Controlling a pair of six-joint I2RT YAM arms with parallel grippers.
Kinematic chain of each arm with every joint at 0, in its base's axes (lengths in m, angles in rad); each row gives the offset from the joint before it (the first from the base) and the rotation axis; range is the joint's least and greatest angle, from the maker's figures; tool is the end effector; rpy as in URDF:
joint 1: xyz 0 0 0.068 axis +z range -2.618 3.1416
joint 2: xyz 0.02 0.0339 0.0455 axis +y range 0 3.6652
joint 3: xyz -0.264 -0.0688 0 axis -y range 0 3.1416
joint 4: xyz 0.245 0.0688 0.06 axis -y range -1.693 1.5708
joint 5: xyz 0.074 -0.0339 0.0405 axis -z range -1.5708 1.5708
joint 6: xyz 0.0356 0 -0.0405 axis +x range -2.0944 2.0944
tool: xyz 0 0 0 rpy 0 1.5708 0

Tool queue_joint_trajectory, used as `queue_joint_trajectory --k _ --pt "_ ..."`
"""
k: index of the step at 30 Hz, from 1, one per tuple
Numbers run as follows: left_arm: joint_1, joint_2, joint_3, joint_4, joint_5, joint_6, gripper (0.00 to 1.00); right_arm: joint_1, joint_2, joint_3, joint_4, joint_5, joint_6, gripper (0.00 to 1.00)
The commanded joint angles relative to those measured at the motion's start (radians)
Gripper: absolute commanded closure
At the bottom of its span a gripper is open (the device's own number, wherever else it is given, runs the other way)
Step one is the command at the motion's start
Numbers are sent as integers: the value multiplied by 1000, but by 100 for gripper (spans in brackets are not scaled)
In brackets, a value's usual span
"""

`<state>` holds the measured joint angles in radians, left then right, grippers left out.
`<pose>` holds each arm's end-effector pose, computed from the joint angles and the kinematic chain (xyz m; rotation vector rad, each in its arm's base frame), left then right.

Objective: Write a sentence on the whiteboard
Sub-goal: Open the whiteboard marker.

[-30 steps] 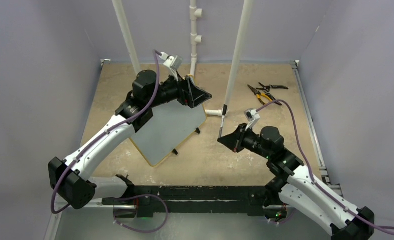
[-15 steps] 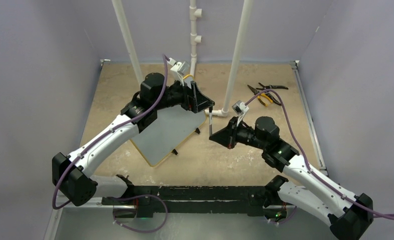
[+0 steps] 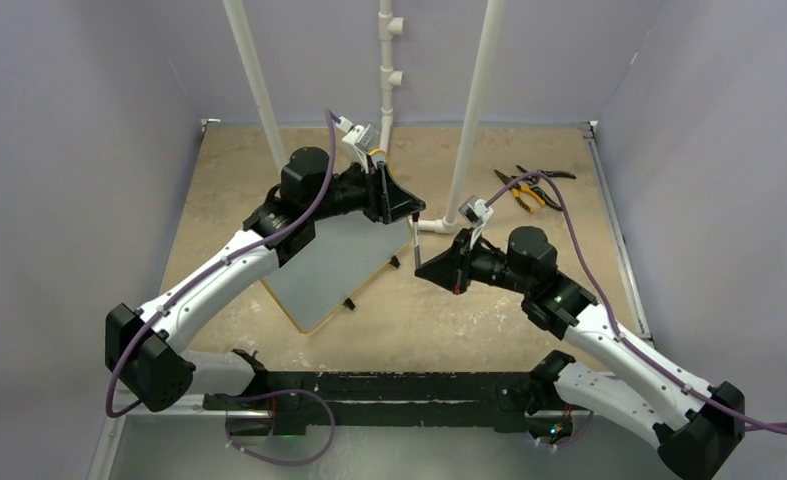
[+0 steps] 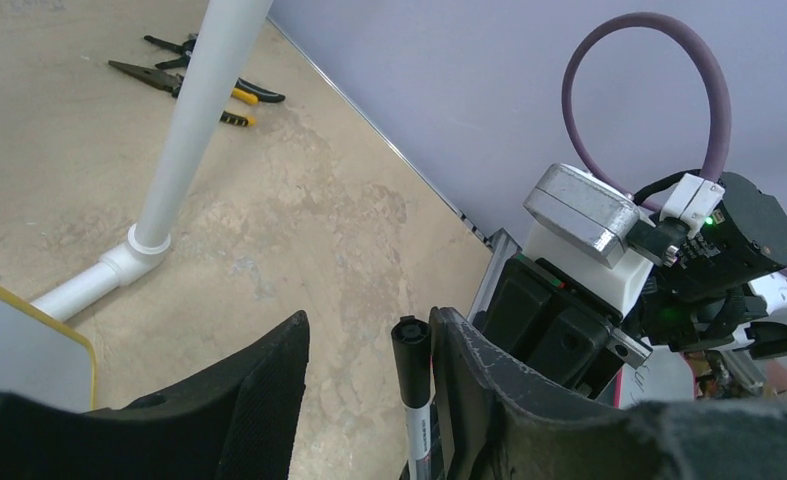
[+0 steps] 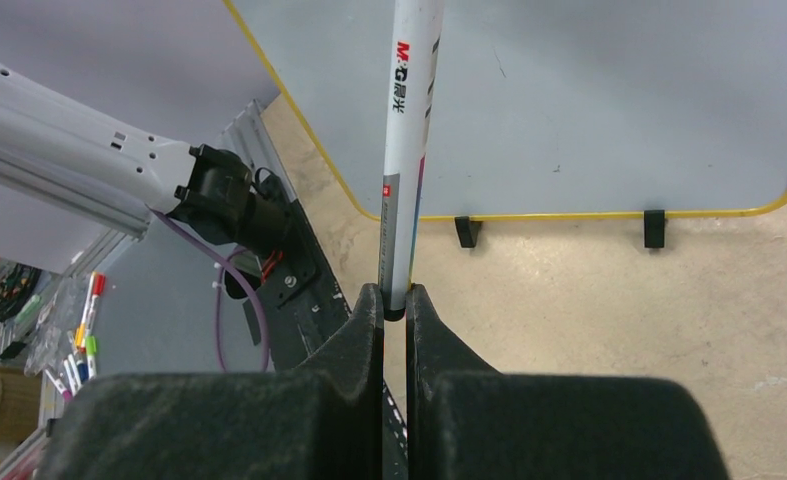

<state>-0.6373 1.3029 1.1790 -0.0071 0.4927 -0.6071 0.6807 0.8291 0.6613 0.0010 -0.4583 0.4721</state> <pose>0.2352 -0.1951 0.3836 0.4320 1.8275 -1.3119 0.1437 0.1367 0.3088 -0.5565 1.8049 1.2165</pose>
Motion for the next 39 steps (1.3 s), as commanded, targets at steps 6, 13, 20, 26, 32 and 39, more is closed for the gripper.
queue_joint_trajectory --k 6,13,20,26,32,39 --pt "-3 10 -16 71 79 -30 73 6 20 66 1 -17 -41 100" --pt "-2 -47 -38 112 27 -53 100 6 2 46 73 44 26 91" --pt "1 -176 -132 291 -161 -167 100 6 -103 -141 523 109 256 27" --pt "3 -237 -224 471 -234 -296 100 5 -29 -197 836 132 334 24" --pt "4 -277 -319 610 -300 -382 100 6 94 -199 1140 118 409 28" --pt "3 -316 -393 708 -364 -414 100 9 223 -161 1298 96 494 33"
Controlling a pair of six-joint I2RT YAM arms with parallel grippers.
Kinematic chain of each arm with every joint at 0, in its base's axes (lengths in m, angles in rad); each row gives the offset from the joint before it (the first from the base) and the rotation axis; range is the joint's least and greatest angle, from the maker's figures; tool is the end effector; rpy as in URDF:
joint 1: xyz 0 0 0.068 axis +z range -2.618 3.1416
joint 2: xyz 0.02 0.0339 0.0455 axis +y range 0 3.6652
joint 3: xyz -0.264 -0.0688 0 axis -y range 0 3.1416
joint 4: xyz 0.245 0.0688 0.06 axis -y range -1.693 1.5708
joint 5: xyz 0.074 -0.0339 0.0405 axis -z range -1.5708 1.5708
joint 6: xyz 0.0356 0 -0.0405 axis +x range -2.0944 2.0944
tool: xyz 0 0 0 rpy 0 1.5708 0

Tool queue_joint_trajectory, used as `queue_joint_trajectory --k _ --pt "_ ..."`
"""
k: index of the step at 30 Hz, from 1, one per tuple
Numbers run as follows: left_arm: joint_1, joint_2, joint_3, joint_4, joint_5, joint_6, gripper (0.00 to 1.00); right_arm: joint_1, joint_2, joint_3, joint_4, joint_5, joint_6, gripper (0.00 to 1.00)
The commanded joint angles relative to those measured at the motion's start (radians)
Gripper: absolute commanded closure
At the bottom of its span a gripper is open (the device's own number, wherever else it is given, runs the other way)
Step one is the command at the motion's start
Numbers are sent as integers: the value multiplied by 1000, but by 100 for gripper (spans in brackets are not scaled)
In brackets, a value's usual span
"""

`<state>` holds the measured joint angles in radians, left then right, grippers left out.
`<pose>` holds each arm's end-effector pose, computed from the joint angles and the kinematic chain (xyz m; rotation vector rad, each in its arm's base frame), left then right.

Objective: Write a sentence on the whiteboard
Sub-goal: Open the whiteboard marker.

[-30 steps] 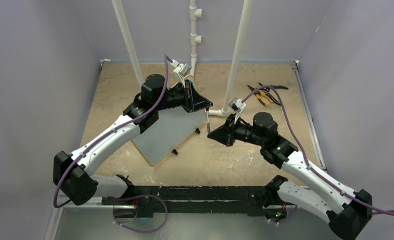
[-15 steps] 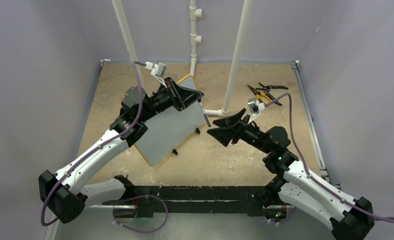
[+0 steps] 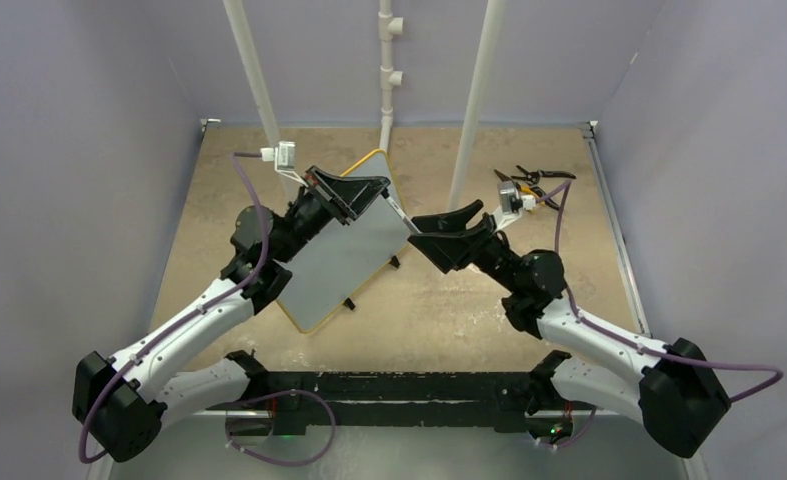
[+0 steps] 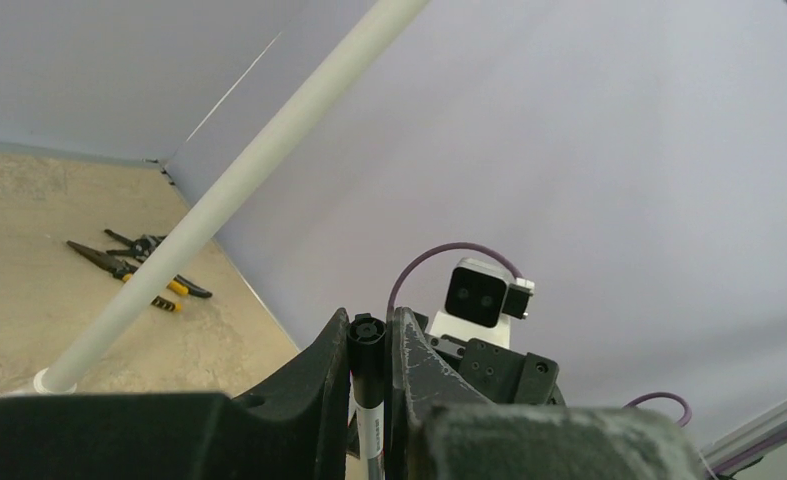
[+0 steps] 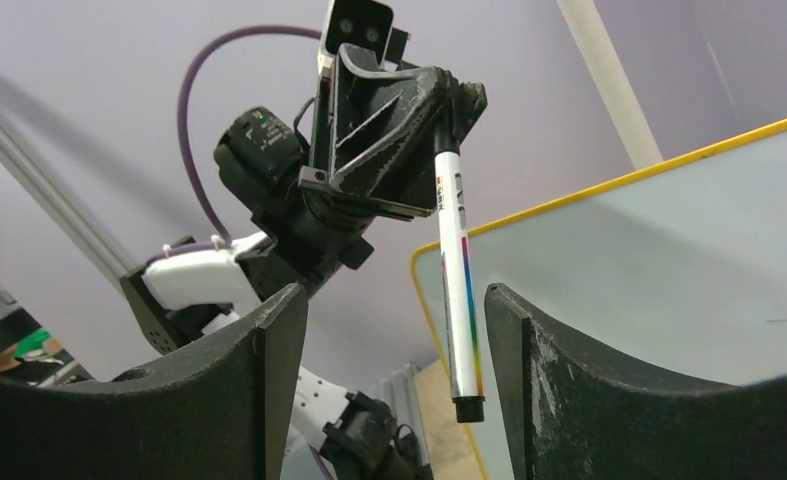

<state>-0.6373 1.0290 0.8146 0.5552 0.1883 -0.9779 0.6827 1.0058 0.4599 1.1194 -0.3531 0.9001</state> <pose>0.1879 -0.1474 0.3826 -0.0519 1.3867 -1.4968 0.1547 0.1417 0.3188 -0.2423 1.1485 1.5969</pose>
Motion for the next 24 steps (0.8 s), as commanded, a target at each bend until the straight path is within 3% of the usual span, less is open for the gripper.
queue_joint_trajectory --k 1,11,24 --pt "4 -49 -40 167 -65 -50 100 9 61 44 187 -9 72 33" --pt "4 -93 -126 290 -138 -76 100 28 170 46 365 -18 171 33" --pt "4 -96 -172 356 -177 -64 100 43 270 118 431 -46 237 49"
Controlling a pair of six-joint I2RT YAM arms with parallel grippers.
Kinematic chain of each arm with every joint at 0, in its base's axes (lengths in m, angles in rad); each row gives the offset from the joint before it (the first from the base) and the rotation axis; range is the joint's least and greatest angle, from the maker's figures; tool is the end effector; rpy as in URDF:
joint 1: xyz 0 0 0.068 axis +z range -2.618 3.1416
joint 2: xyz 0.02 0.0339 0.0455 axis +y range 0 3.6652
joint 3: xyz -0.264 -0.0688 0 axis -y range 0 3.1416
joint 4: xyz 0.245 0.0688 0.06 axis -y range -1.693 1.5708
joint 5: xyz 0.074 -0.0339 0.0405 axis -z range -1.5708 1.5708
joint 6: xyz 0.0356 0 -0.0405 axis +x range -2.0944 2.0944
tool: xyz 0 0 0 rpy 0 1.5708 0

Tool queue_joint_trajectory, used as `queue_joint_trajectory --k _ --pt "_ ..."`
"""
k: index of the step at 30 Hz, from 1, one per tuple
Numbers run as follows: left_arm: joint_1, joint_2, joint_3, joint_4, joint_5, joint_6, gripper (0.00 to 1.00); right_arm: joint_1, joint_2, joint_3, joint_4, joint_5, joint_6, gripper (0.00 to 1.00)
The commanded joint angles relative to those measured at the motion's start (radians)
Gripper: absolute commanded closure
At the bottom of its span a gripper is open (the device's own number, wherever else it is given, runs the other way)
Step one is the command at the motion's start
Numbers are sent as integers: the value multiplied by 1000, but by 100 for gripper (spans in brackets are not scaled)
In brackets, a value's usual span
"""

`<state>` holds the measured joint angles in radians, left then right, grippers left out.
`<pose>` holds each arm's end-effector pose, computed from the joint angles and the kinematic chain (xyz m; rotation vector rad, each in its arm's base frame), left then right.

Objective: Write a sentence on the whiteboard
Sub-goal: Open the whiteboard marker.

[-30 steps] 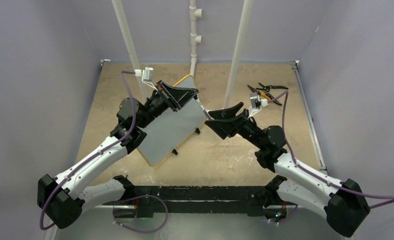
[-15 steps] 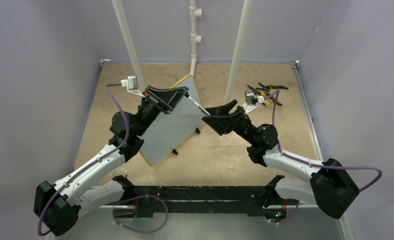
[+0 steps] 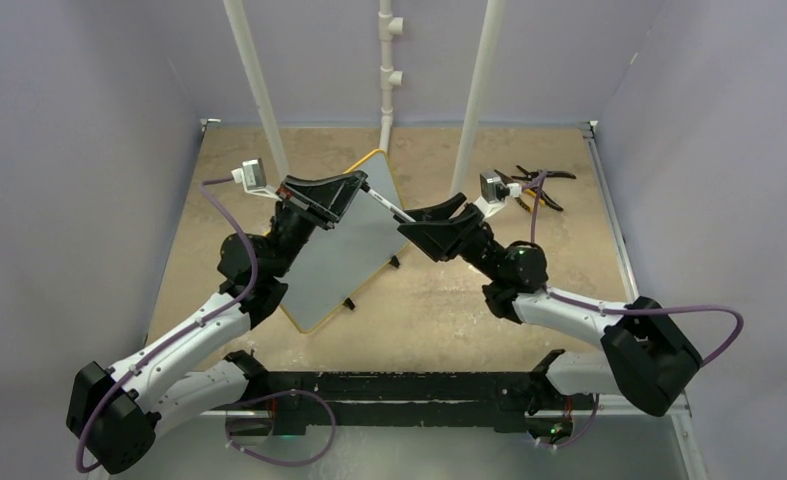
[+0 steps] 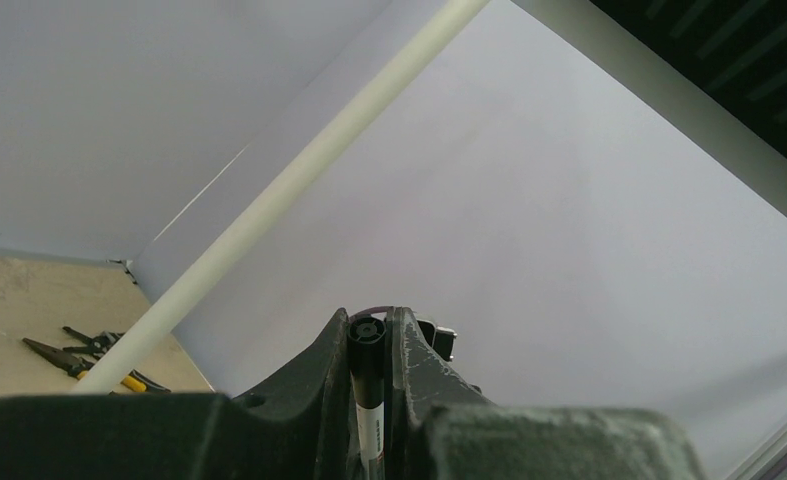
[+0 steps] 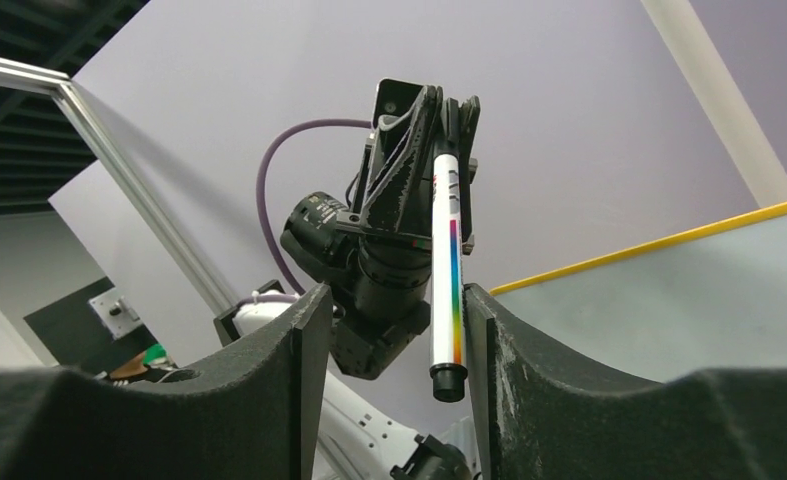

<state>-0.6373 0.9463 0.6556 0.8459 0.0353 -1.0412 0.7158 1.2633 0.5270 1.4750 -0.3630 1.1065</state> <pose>0.1686 -0.1264 0.3727 -0.1928 1.1218 -1.5348 0.1737 0.1678 0.3173 -0.2057 1.0234 1.8325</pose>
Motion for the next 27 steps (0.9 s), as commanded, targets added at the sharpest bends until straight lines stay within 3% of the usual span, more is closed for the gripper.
queue_joint_trajectory --k 1,16,27 --pt "3 -14 -14 63 -24 3 100 10 17 52 79 -35 33 49" --pt "4 -15 -26 61 -13 20 100 11 45 56 82 9 45 67" --pt "3 -20 -27 67 0 13 100 11 67 26 159 61 62 62"
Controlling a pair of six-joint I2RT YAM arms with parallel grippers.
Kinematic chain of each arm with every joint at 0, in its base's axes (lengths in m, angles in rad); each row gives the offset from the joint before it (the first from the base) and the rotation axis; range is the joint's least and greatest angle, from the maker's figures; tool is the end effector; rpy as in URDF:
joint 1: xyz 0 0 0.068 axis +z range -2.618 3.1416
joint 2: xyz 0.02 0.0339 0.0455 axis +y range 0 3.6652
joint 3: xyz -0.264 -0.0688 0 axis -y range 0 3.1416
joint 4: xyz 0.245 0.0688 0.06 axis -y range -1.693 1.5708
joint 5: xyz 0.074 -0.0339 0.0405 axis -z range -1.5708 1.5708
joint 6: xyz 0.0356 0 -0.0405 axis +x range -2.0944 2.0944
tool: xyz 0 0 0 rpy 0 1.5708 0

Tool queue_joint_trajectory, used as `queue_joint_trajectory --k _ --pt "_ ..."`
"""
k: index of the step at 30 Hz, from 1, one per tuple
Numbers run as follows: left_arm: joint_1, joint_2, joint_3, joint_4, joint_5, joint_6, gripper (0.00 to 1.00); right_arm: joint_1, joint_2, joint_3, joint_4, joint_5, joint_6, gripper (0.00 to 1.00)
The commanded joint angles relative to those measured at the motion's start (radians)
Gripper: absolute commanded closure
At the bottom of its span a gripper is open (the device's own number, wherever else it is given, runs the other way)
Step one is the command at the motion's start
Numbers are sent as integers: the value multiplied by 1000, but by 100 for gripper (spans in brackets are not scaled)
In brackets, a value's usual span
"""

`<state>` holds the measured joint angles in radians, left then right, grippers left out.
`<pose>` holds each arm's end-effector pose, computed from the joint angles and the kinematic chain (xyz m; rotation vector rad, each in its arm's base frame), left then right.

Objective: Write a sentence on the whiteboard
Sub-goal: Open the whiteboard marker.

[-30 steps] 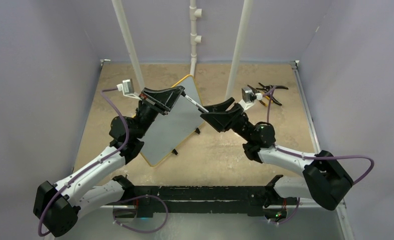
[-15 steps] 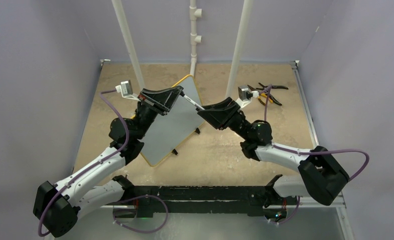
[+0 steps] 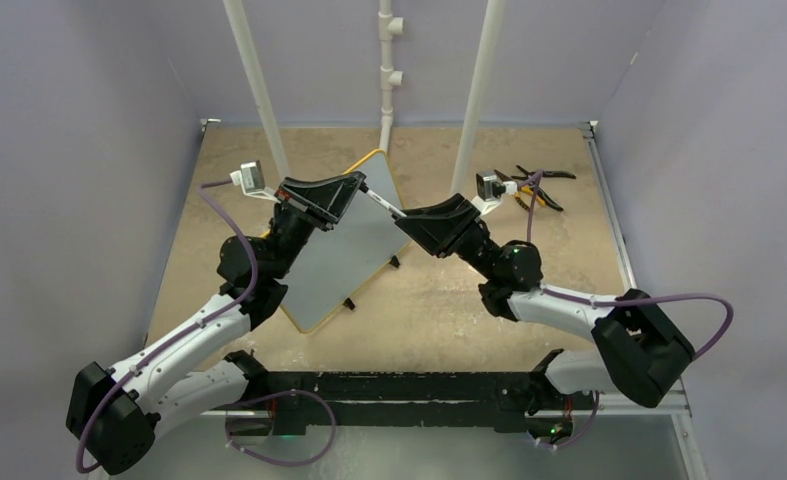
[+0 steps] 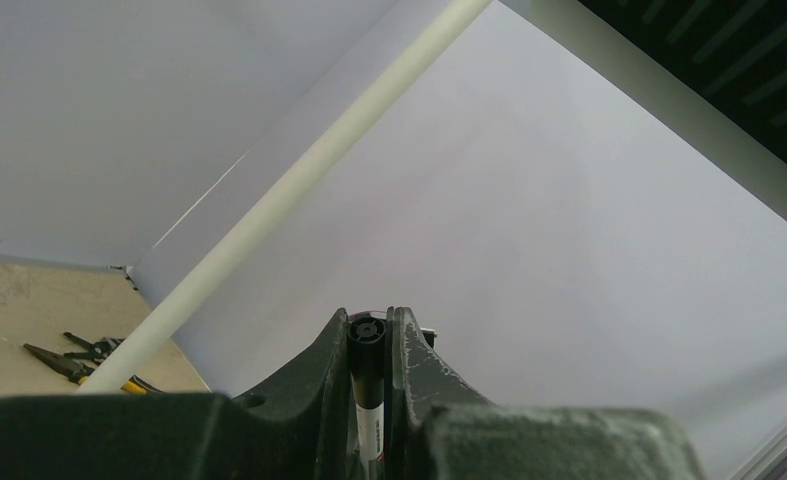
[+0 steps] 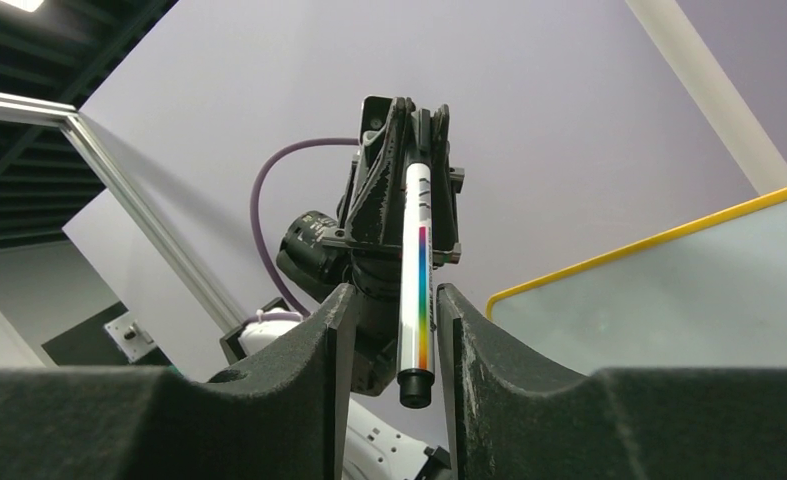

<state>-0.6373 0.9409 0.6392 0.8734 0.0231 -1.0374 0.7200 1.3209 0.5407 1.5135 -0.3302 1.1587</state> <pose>0.1670 -0.1247 0.3706 -0.1990 1.1004 -1.5306 0.1811 0.1742 0.3117 -0.1448 1.0357 1.8725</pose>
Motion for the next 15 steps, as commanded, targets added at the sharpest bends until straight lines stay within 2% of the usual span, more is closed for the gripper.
queue_joint_trajectory --k 1,15 --pt "3 -13 -11 43 14 9 100 7 13 15 121 28 11 62" --pt "3 -13 -11 38 26 11 100 7 30 17 140 49 7 58"
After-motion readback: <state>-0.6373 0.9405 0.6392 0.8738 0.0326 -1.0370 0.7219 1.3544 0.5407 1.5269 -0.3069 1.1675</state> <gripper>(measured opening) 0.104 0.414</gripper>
